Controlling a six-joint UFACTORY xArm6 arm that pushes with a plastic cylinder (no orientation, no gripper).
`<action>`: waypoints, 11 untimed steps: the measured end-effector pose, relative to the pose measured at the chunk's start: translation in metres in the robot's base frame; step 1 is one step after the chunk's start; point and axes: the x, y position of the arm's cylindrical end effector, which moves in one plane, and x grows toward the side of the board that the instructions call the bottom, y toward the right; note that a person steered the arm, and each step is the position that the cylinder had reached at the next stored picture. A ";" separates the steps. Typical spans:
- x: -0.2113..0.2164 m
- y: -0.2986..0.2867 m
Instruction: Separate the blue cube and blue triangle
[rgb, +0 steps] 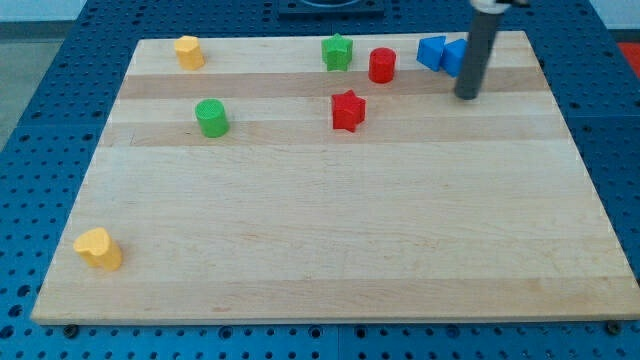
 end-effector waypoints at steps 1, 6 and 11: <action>-0.025 0.027; -0.083 0.017; -0.055 -0.023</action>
